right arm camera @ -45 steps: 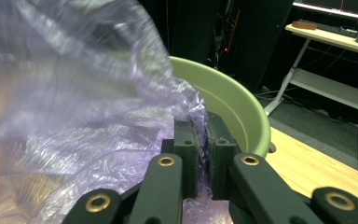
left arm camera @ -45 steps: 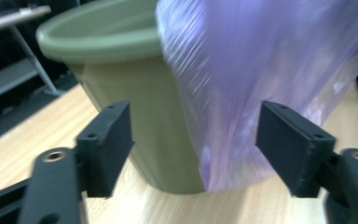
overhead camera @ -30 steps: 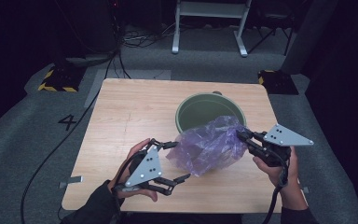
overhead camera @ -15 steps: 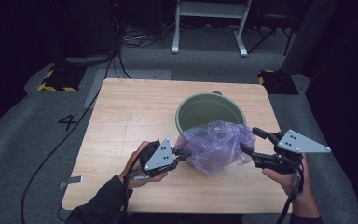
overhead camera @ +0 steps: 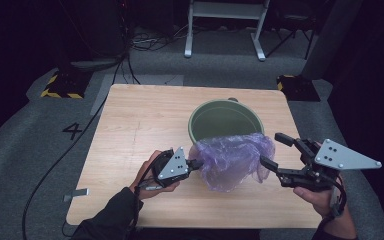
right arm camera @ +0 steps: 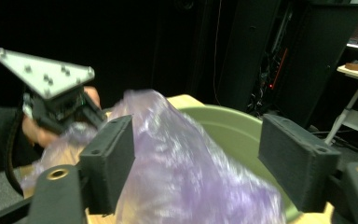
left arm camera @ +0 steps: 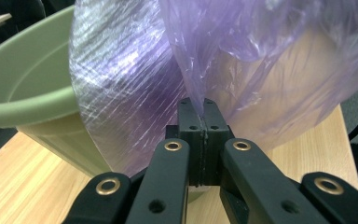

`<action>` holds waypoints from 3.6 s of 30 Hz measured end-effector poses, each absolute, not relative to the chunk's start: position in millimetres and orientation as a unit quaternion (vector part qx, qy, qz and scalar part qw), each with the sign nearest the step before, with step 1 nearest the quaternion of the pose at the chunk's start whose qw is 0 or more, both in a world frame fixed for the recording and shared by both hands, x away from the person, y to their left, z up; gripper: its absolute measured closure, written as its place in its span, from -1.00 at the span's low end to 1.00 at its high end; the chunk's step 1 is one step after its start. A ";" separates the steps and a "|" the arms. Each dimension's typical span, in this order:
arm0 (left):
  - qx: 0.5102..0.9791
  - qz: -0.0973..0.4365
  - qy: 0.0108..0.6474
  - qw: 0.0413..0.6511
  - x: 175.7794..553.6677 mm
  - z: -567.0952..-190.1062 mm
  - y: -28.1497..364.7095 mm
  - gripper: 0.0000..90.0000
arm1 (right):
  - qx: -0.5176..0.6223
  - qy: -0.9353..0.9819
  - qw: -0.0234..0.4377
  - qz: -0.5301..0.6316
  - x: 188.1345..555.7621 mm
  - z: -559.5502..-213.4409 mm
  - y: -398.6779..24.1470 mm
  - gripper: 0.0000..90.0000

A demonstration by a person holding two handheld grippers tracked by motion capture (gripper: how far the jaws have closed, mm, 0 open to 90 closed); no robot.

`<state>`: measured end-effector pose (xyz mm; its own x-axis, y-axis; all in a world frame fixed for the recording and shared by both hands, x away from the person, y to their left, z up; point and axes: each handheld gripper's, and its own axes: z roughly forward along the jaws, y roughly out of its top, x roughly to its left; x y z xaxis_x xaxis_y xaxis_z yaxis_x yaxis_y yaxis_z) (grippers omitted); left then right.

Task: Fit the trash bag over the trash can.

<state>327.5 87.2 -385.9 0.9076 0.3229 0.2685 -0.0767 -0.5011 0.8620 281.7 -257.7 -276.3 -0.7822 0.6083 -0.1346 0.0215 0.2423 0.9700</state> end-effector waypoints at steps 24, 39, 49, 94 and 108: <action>0.801 0.211 0.094 0.552 304.2 -369.2 114.6 -0.53 | 0.268 0.792 0.243 0.493 308.5 -305.2 -255.7 0.81; 0.816 0.184 0.100 0.538 330.3 -344.0 93.5 0.07 | 0.254 0.794 0.262 0.486 317.1 -303.9 -242.0 0.75; 0.827 0.209 0.088 0.515 347.0 -345.7 94.9 0.99 | 0.263 0.785 0.281 0.485 327.3 -301.6 -246.4 0.72; 0.774 0.210 0.183 0.569 428.5 -293.6 130.9 -0.27 | 0.379 0.745 0.287 0.468 422.3 -322.2 -282.4 0.86; 0.848 0.177 0.093 0.490 366.6 -298.5 77.8 -0.06 | 0.344 0.758 0.292 0.471 407.1 -318.1 -269.8 0.91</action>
<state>366.6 77.8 -298.5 0.9198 0.3317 0.2098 -0.0161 -0.5022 0.8646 407.1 -269.8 -318.1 -0.5932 0.7962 -0.1193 0.2463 0.3207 0.9146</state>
